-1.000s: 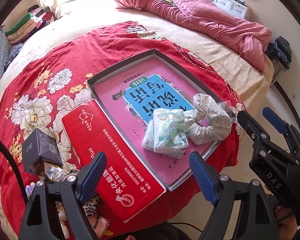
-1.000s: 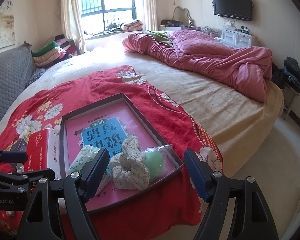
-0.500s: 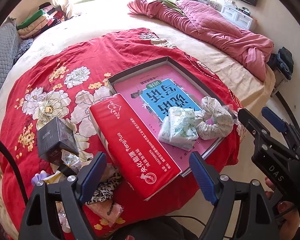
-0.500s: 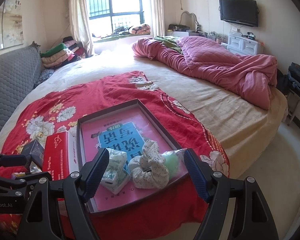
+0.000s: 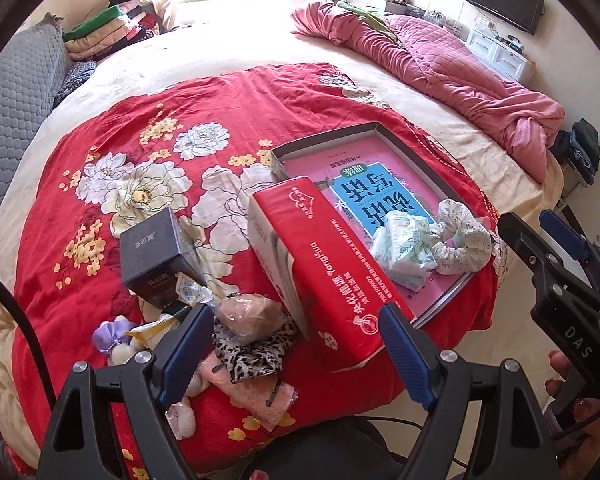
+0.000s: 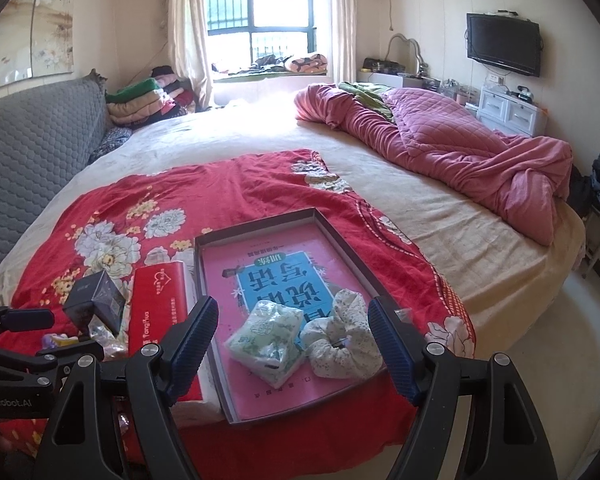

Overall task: Organize soft objects
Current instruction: 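Move both tools away from the tray back over the pile of items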

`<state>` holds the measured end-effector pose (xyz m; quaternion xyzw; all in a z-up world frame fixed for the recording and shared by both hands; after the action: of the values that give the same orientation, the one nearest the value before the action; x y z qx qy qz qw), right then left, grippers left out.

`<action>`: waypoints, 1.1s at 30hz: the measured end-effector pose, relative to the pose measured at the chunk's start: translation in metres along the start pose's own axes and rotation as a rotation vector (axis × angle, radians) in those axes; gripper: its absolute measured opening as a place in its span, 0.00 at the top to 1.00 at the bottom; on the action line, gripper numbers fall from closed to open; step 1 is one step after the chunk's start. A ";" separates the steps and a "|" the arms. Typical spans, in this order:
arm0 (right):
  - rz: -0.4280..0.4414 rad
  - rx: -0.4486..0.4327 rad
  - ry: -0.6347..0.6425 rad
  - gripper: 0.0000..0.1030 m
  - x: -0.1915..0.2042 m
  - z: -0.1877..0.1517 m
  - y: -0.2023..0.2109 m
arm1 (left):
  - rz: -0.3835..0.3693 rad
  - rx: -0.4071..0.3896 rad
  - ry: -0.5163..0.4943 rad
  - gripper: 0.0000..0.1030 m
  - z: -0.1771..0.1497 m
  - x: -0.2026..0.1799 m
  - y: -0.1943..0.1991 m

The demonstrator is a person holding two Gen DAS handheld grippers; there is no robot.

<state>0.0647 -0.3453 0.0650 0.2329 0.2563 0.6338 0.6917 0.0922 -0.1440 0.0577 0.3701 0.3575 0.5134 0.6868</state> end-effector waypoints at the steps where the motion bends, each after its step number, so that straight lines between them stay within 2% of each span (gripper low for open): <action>1: 0.003 -0.002 0.007 0.24 0.005 0.001 0.001 | 0.004 -0.003 0.007 0.19 -0.001 0.004 0.002; 20: 0.097 -0.038 0.137 0.24 0.076 0.016 0.025 | 0.046 -0.058 0.173 0.19 -0.013 0.103 0.046; 33: 0.179 -0.037 0.215 0.24 0.120 0.012 0.029 | 0.090 -0.051 0.240 0.19 -0.032 0.153 0.056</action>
<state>0.0583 -0.2233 0.0859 0.1726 0.2952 0.7188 0.6054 0.0730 0.0202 0.0749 0.3041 0.4071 0.5934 0.6243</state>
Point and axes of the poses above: each gripper's, at about its wrist camera, not at the fingertips, and y roughly against the way its jaws point, x to its left, z to its top, the point moved 1 cm from there along -y, roughly the way its jaws point, and after that the axes turned 5 degrees about y, right-handed, at the moved point
